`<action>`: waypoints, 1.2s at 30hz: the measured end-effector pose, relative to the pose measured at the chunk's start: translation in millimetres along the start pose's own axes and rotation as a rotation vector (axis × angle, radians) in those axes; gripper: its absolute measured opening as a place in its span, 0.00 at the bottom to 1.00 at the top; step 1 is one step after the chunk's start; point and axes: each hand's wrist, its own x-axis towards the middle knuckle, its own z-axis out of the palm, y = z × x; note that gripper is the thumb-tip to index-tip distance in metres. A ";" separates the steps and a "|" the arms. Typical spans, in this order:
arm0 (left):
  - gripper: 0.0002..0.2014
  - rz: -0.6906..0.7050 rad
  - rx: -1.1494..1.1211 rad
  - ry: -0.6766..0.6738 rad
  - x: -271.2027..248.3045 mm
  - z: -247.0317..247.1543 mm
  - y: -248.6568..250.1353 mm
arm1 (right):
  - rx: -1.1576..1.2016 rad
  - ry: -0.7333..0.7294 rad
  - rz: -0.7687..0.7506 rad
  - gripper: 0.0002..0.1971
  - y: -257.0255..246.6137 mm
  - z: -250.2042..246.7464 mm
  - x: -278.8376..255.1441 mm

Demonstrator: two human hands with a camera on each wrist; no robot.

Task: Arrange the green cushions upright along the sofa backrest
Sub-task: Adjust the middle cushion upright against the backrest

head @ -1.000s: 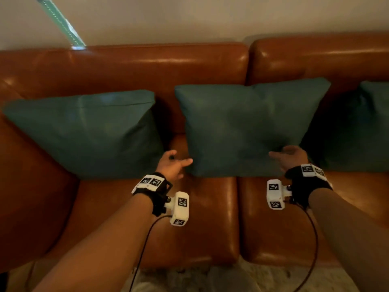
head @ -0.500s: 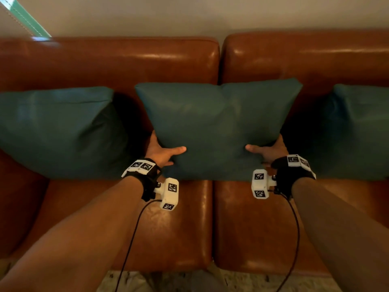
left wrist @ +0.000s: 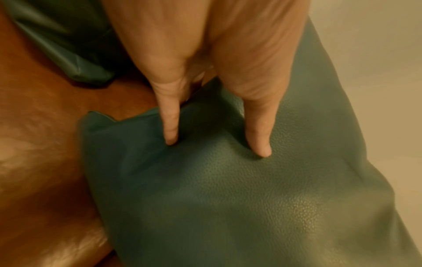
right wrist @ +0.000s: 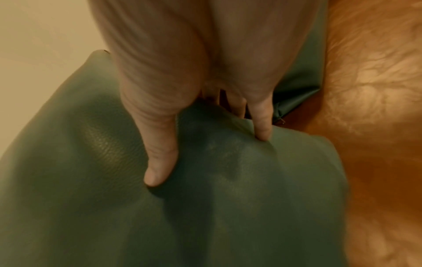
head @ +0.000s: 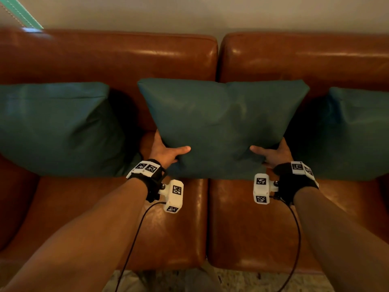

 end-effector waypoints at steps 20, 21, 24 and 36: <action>0.39 -0.132 0.071 0.109 -25.7 -1.9 -15.2 | -0.221 0.102 -0.005 0.50 12.9 2.1 -22.3; 0.37 -0.151 0.086 0.104 -31.7 -0.5 -19.1 | -0.218 0.100 0.002 0.47 16.4 2.6 -27.2; 0.29 -0.201 0.145 0.046 -52.0 0.7 -29.2 | -0.207 0.062 0.052 0.43 29.4 3.6 -47.2; 0.07 -0.157 0.314 -0.193 -126.0 4.6 -61.2 | -0.237 -0.077 0.190 0.21 69.7 -40.1 -127.1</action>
